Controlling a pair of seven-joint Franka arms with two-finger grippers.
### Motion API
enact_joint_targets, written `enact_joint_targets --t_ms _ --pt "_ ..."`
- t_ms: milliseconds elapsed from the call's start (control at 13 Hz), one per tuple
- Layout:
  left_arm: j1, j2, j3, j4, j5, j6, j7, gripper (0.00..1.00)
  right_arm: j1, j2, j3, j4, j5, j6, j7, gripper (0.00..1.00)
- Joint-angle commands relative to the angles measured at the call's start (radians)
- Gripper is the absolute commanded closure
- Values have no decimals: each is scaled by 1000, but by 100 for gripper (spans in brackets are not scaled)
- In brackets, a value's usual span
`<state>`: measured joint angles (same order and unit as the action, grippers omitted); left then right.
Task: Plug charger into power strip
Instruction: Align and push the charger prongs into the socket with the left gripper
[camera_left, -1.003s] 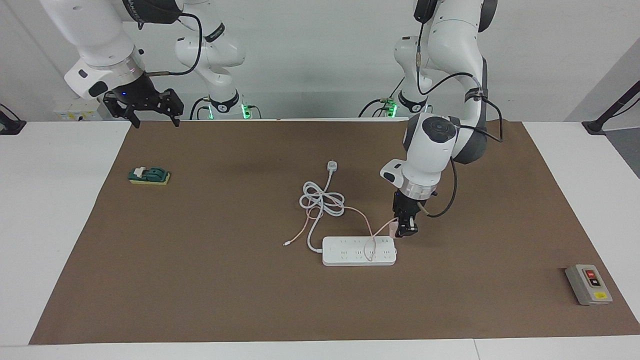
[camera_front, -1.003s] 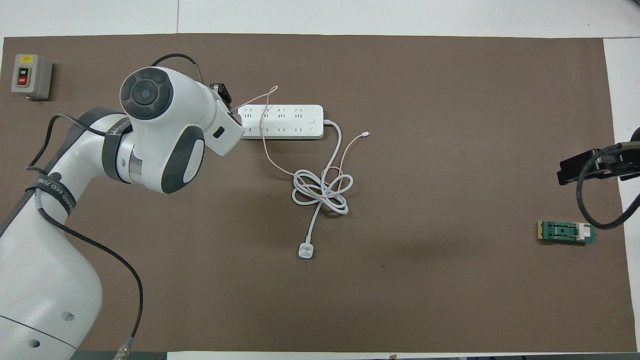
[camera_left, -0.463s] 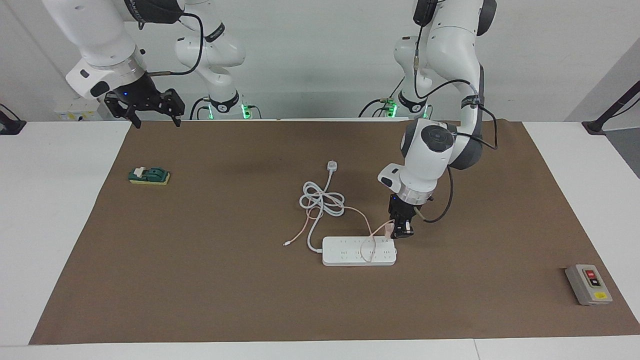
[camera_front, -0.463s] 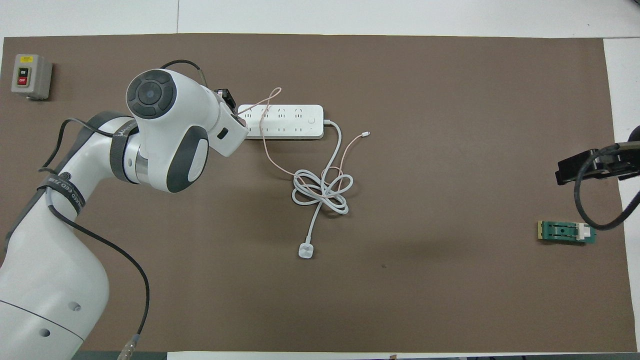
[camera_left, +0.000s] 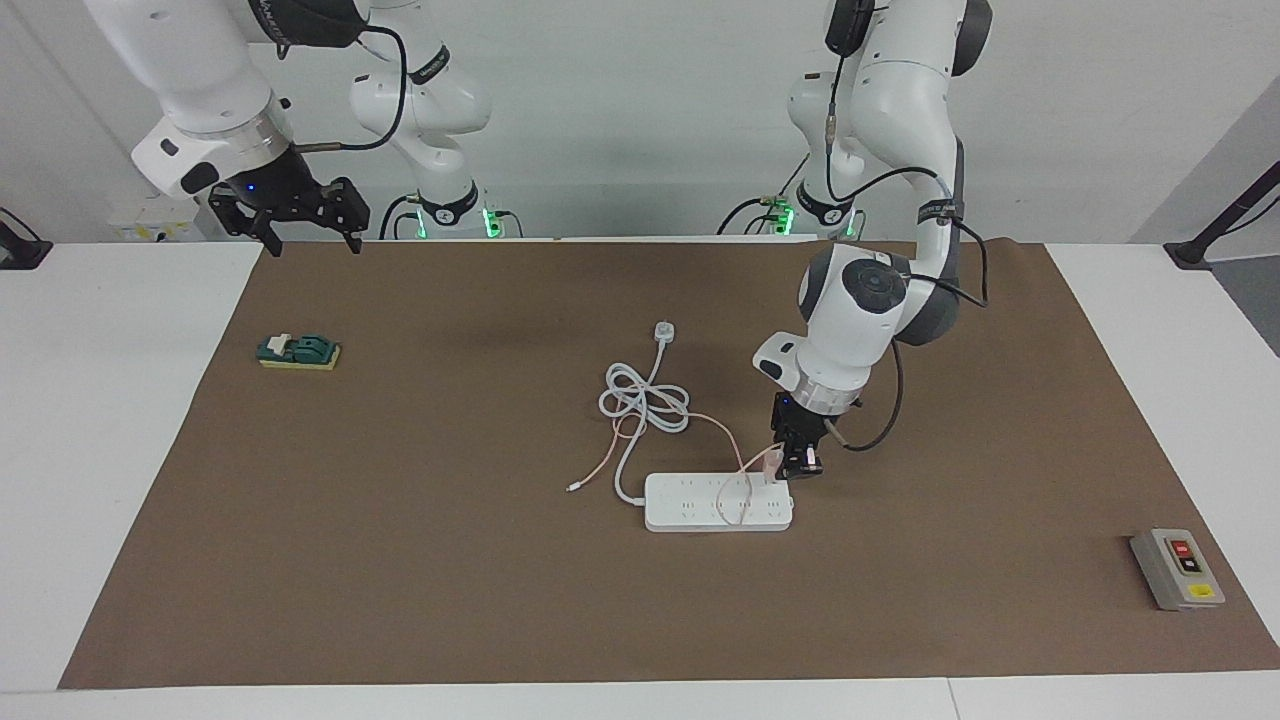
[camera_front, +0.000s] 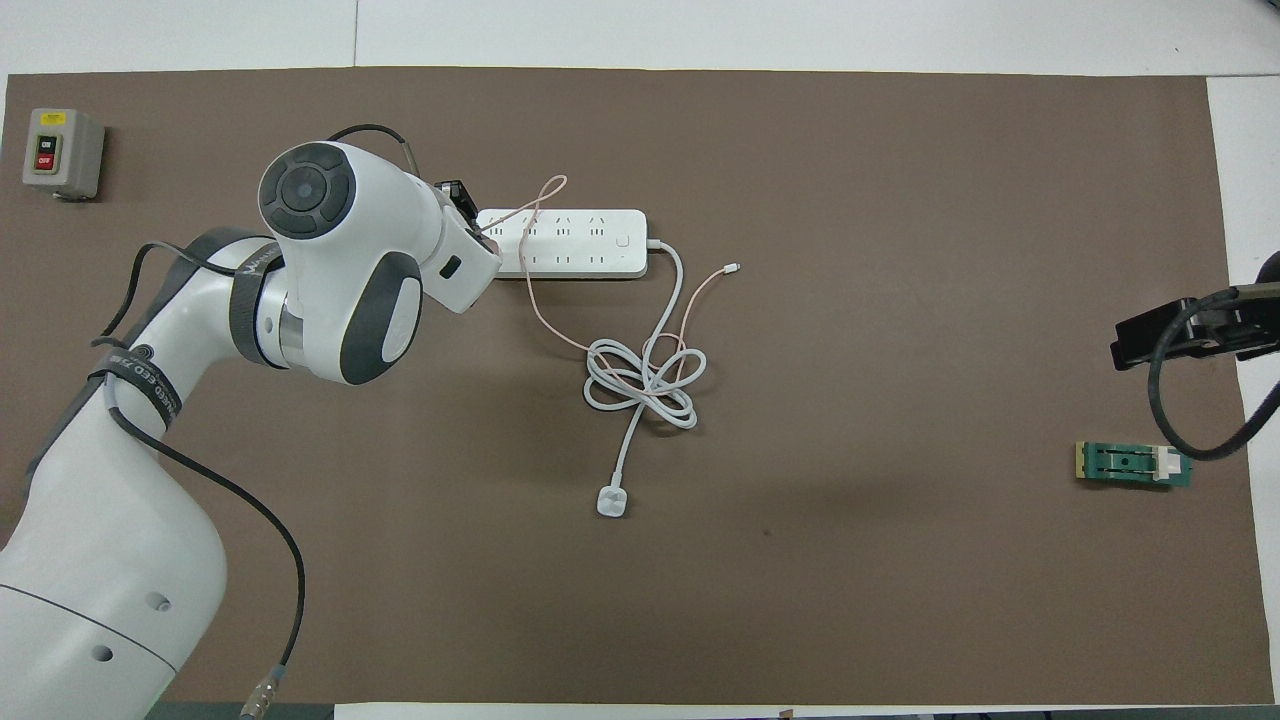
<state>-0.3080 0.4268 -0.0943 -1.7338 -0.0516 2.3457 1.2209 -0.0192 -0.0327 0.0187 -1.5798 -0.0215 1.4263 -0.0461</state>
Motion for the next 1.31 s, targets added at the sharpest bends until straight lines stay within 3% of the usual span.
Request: enact_joint_targets --t_ms 0,1234 --pt "-6 12 2 -6 -14 46 -3 100 -5 -15 4 -16 17 17 12 0" --pt "-10 27 2 -3 -13 53 14 100 -7 -15 4 -16 15 16 12 0"
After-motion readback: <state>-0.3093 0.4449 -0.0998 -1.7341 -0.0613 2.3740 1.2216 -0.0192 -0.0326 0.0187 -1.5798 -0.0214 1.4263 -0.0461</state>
